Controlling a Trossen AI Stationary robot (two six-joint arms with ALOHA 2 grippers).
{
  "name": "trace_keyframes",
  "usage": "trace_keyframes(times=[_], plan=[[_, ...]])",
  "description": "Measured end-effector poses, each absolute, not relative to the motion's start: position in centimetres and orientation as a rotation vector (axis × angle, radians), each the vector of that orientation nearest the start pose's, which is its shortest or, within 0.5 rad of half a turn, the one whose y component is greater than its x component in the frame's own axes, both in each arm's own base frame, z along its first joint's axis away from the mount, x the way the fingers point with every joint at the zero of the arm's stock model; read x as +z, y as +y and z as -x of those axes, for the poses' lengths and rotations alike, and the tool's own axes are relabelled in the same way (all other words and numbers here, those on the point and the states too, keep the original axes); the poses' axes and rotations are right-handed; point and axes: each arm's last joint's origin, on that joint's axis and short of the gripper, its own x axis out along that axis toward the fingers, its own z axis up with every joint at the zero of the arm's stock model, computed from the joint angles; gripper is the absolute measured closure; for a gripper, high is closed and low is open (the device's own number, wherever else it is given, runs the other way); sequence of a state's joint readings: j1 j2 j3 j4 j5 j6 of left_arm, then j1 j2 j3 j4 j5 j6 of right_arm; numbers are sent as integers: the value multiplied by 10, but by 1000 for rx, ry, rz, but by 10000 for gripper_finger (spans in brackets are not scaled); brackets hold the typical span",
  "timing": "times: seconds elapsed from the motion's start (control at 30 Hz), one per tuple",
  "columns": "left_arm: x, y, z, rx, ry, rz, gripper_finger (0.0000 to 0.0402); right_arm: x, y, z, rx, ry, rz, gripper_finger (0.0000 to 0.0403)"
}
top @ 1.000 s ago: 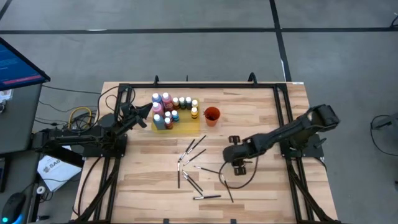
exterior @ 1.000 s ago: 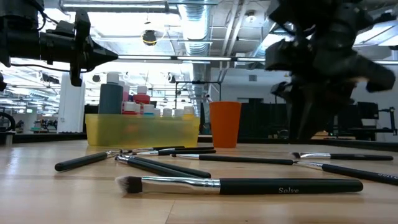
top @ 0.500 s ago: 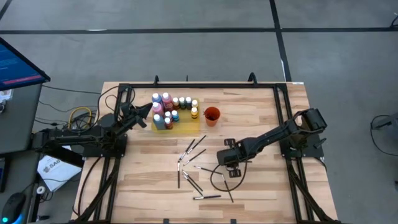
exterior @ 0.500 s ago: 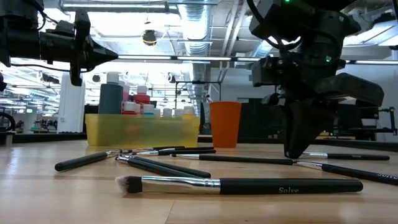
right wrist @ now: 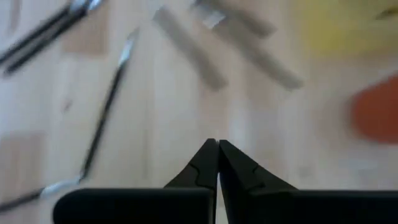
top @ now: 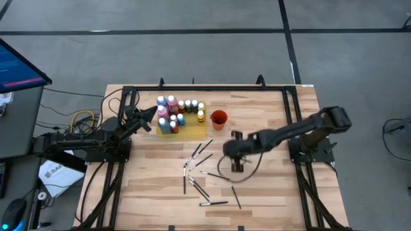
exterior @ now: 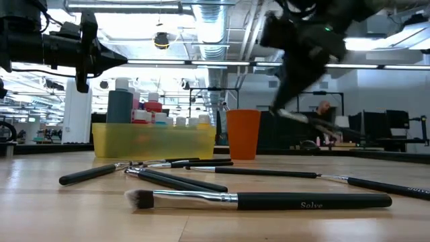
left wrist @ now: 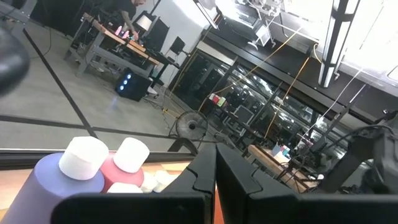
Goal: Pick & Place Paint Supplies
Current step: Put the silver paint brush into the orange cup
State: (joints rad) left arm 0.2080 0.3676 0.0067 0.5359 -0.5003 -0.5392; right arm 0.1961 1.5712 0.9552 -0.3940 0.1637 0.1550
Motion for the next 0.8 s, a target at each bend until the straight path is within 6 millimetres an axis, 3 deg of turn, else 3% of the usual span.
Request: trace_keyframes(times=[0.2,0.43,0.67,0.8], plan=[[185,37,-110,640,-369,542,400,250,8,-304,-198,633,32,402],[185,37,-110,640,-369,542,400,288,-48,-315,-356,256,103,402],[185,37,-110,640,-370,542,400,277,-84,-320,-437,220,141,403],[185,37,-110,640,-370,542,400,254,-92,-324,-421,258,124,403]])
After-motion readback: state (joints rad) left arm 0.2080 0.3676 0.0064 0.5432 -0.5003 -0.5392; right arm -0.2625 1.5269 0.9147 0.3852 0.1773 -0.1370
